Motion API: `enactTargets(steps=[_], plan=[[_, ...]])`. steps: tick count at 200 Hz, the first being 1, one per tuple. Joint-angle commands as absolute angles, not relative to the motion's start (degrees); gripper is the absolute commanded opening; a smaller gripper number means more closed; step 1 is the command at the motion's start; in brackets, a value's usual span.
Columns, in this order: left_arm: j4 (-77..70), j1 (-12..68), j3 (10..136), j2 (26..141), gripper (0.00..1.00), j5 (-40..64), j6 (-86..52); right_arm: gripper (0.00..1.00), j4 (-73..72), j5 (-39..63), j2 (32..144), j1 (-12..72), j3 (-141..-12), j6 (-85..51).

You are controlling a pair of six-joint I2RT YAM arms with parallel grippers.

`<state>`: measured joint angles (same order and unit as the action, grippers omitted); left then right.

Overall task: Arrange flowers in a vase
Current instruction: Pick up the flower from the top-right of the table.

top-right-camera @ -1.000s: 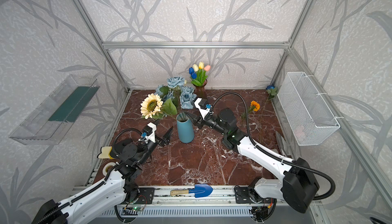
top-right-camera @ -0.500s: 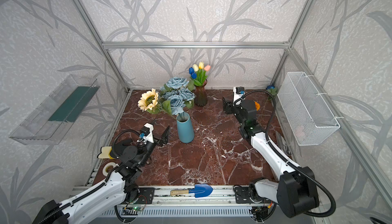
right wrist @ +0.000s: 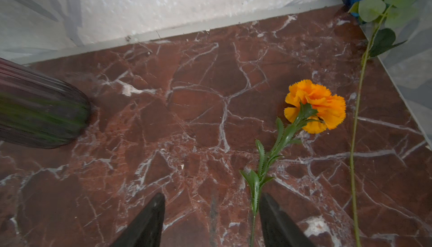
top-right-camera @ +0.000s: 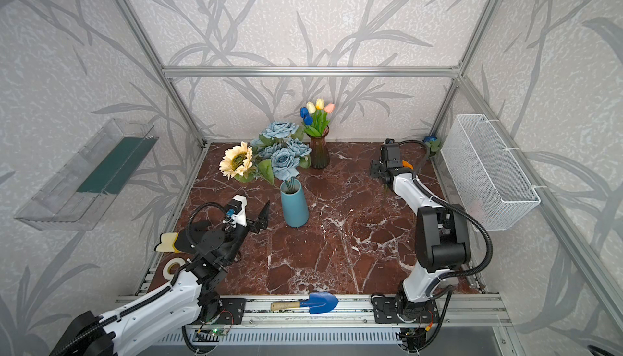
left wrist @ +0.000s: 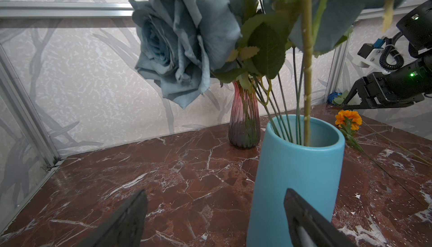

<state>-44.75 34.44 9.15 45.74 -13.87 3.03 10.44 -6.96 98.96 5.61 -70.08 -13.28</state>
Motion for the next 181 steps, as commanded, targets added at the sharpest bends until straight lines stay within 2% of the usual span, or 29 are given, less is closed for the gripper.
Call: enactTargets(steps=[1,66,115,181], plan=[[-47.2,34.5,9.6,46.5,0.92,-13.6,3.3,0.66,16.1,-8.2,101.7,4.1,-73.4,-12.4],[-47.8,34.5,10.0,48.1,0.93,-10.1,4.5,0.63,25.5,-8.9,108.7,-0.8,-79.3,-10.0],[-48.2,34.5,8.2,45.7,0.94,-10.1,4.4,0.55,33.9,-6.1,115.7,-1.1,-87.4,-10.1],[-45.1,34.5,7.5,41.3,0.95,-10.0,4.4,0.47,33.0,-4.8,118.6,-1.0,-86.5,-11.5]])
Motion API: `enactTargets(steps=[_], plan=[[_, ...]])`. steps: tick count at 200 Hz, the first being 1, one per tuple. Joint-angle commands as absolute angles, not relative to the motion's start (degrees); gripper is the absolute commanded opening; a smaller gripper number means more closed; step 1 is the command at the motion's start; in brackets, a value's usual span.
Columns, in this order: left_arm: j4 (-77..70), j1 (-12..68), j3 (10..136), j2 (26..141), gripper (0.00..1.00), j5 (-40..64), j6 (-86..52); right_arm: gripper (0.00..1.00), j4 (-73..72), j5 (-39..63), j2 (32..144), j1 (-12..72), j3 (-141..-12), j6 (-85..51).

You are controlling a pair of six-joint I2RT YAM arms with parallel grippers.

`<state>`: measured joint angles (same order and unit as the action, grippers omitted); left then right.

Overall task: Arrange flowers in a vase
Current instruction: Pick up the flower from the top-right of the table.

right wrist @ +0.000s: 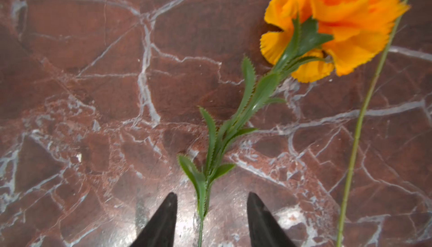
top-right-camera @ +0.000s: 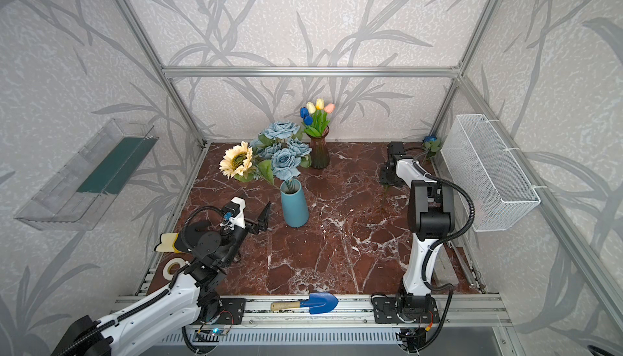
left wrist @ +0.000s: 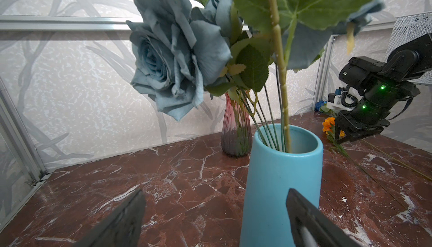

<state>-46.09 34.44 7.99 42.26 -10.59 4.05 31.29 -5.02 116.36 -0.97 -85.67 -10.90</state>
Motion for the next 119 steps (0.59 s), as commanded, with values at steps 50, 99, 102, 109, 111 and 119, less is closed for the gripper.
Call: enactTargets(steps=[50,99,102,109,111,119], plan=[[-45.2,34.5,7.8,41.4,0.95,-9.1,3.9,0.35,32.6,-2.4,121.0,-1.0,-87.4,-12.5],[-45.8,34.5,7.7,40.7,0.95,-8.1,4.0,0.11,35.0,-2.6,122.5,-1.1,-89.4,-13.0],[-45.7,34.5,7.7,40.6,0.95,-8.1,4.0,0.11,34.3,-2.6,122.1,-1.1,-88.8,-13.1],[-45.6,34.5,7.6,40.1,0.95,-7.8,4.2,0.09,33.1,-2.6,121.2,-1.1,-87.6,-13.3],[-45.5,34.5,7.6,40.0,0.95,-7.9,4.3,0.09,33.0,-2.5,120.9,-1.1,-87.3,-13.3],[-45.1,34.5,7.6,39.4,0.95,-7.8,4.4,0.07,32.3,-2.0,120.2,-1.1,-86.5,-13.2]])
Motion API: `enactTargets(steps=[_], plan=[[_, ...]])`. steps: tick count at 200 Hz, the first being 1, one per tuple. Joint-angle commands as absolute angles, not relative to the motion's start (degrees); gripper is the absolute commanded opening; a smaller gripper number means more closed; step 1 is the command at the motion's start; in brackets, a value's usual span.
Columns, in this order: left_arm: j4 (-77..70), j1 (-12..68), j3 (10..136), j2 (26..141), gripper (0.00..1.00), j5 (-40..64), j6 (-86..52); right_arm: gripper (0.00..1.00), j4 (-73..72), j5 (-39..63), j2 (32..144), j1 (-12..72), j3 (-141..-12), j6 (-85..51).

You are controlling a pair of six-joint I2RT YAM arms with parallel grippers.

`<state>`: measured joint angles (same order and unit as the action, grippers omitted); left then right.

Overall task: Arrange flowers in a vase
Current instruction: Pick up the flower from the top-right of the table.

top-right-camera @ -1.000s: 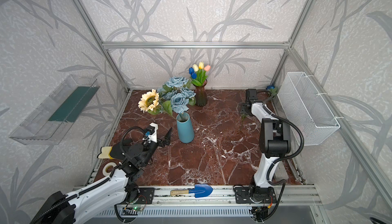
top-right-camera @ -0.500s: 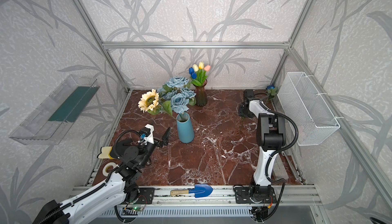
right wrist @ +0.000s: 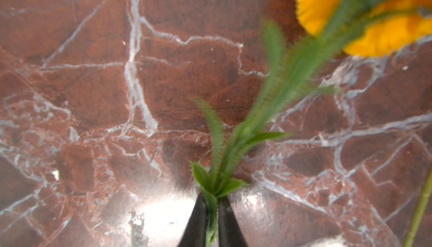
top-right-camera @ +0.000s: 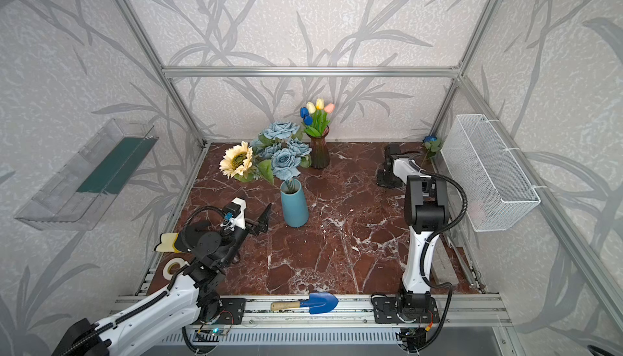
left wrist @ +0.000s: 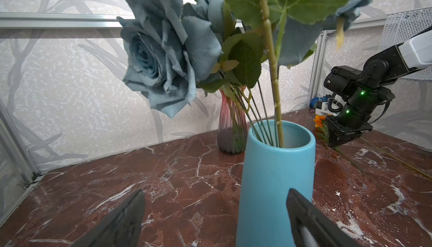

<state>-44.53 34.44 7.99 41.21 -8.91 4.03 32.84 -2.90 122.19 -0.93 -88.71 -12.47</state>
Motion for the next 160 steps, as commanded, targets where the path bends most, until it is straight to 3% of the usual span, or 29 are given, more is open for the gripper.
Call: enactTargets(steps=[1,46,114,160], plan=[[-45.0,34.5,7.6,39.3,0.95,-7.8,4.4,0.07,32.2,-1.9,120.1,-1.1,-86.4,-13.2],[-43.7,34.5,7.5,37.2,0.95,-6.4,4.6,0.05,24.2,4.3,110.5,0.2,-78.3,-13.2],[-45.4,34.5,8.3,37.4,0.94,-4.3,3.5,0.03,-4.8,17.6,80.1,9.5,-59.4,-10.6],[-45.4,34.5,9.7,38.5,0.94,-1.8,3.7,0.0,-6.0,21.5,74.2,15.0,-61.3,-10.1]])
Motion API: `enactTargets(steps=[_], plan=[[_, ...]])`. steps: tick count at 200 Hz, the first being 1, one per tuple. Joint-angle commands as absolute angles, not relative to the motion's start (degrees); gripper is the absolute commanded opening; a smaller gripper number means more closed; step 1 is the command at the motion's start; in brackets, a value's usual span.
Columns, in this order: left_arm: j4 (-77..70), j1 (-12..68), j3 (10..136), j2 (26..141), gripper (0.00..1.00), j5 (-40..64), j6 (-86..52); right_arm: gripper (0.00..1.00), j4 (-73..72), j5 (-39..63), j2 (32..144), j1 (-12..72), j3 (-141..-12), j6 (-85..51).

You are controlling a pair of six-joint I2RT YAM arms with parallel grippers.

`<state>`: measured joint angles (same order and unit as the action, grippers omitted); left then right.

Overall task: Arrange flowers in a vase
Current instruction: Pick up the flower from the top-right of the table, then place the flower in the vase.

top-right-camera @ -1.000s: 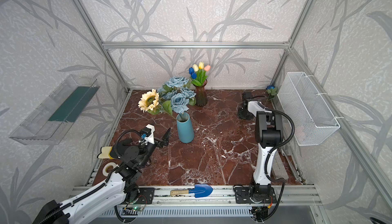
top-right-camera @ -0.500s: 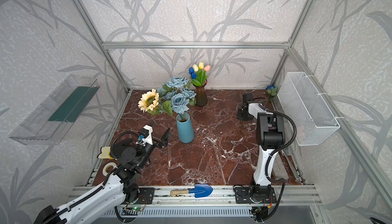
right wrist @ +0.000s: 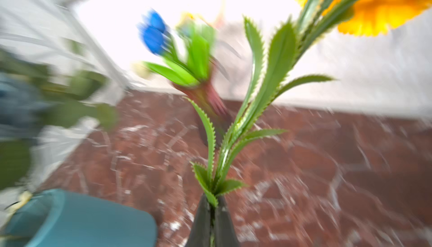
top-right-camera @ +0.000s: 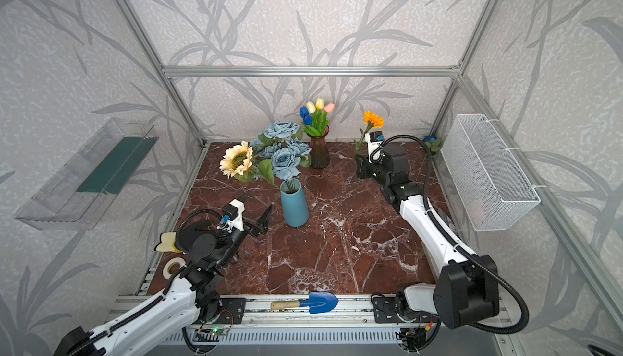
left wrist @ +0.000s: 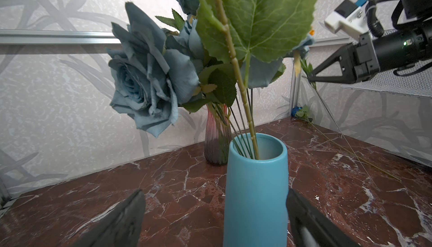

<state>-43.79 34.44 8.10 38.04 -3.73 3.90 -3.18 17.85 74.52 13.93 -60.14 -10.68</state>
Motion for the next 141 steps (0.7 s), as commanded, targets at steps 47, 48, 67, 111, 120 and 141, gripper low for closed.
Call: enactTargets(steps=[47,48,67,111,120,141], plan=[[-45.7,34.4,8.5,36.9,0.94,-1.4,3.2,0.0,-9.3,22.3,71.2,16.0,-58.6,-10.6],[-45.7,34.5,8.5,36.8,0.94,-1.5,3.2,0.0,-9.7,22.5,71.1,16.1,-58.5,-10.6],[-44.4,34.5,8.5,36.1,0.94,-2.0,3.2,0.0,-13.8,22.9,68.7,19.2,-57.6,-9.7],[-46.8,34.5,8.3,37.8,0.94,-3.2,3.5,0.02,-38.4,22.9,67.7,27.4,-53.4,-12.8],[-47.3,34.5,8.3,38.1,0.94,-3.3,3.5,0.01,-45.1,23.7,68.8,28.3,-52.9,-14.5],[-48.0,34.5,8.3,38.0,0.94,-3.5,3.5,0.01,-53.7,23.7,70.6,31.7,-53.0,-13.8]])
